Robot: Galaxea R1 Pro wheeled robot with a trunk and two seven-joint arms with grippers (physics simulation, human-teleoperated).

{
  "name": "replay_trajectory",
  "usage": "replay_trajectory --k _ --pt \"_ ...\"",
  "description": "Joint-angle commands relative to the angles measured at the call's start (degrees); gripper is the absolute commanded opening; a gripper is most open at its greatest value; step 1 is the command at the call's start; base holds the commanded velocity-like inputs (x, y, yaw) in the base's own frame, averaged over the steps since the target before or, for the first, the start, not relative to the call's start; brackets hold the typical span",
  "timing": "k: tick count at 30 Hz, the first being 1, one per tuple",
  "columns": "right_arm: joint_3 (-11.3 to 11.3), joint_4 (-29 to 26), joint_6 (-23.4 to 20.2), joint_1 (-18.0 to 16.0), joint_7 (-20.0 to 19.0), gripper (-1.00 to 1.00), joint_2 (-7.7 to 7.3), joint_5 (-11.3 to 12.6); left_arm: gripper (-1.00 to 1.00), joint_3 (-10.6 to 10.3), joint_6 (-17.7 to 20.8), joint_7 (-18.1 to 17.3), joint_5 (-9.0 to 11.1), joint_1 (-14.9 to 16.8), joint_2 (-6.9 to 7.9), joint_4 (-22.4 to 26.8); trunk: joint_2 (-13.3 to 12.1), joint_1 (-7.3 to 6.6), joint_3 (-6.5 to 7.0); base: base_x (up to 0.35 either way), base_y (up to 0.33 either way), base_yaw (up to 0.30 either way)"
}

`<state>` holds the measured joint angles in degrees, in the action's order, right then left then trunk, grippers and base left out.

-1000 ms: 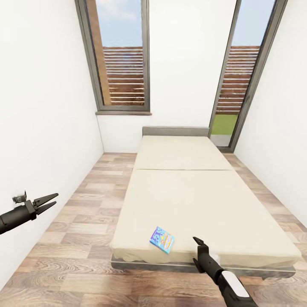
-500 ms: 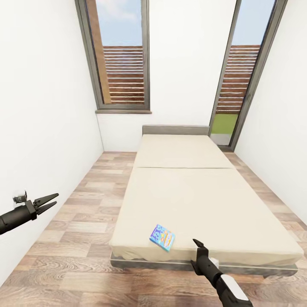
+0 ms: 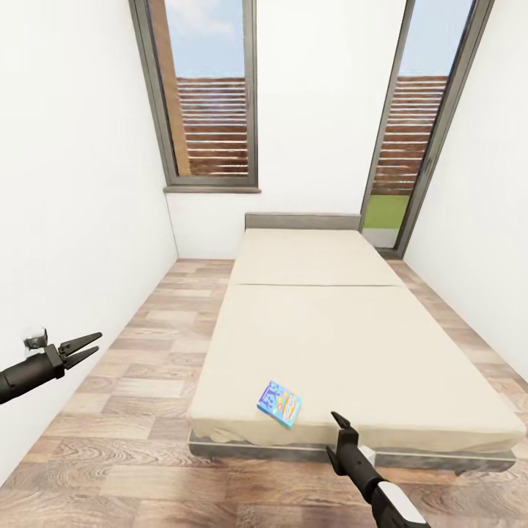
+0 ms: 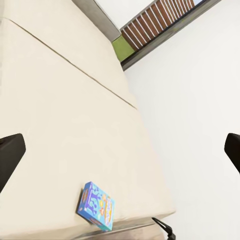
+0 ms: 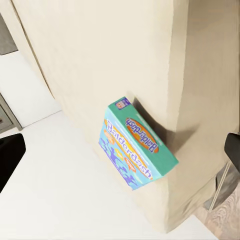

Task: Put all the toys in the child's room - the three board games (two on the bed and one on the table), the two jigsaw puzzles on the table, and the tennis ball on the table - inside the toy box on the table in the child's room.

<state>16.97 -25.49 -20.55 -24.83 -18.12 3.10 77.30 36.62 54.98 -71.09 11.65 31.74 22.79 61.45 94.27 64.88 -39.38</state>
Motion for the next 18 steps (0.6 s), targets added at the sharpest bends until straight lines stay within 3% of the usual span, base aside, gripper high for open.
replay_trajectory --k 1,7,14,18 --pt "0.4 0.0 -0.5 0.0 0.0 1.00 0.06 0.3 1.00 0.0 0.4 -0.1 0.1 0.0 0.00 0.0 0.4 0.22 -0.24 0.000 0.000 0.000" --pt "0.2 0.1 -0.5 0.0 -0.1 1.00 -0.03 0.3 1.00 -0.1 0.7 -0.1 0.1 0.0 -0.05 0.0 2.8 1.54 -1.31 0.000 0.000 0.000" --pt "-4.1 0.1 -0.5 -0.1 -0.8 1.00 -0.46 0.3 1.00 -0.2 1.1 -0.1 0.1 0.1 0.07 0.0 5.7 3.08 -2.57 0.000 0.000 0.000" --pt "-4.9 0.1 -0.5 -0.1 -3.6 1.00 -0.43 0.3 1.00 -0.2 1.2 -0.2 0.1 0.1 0.20 0.0 7.3 3.95 -3.29 0.000 0.000 0.000"
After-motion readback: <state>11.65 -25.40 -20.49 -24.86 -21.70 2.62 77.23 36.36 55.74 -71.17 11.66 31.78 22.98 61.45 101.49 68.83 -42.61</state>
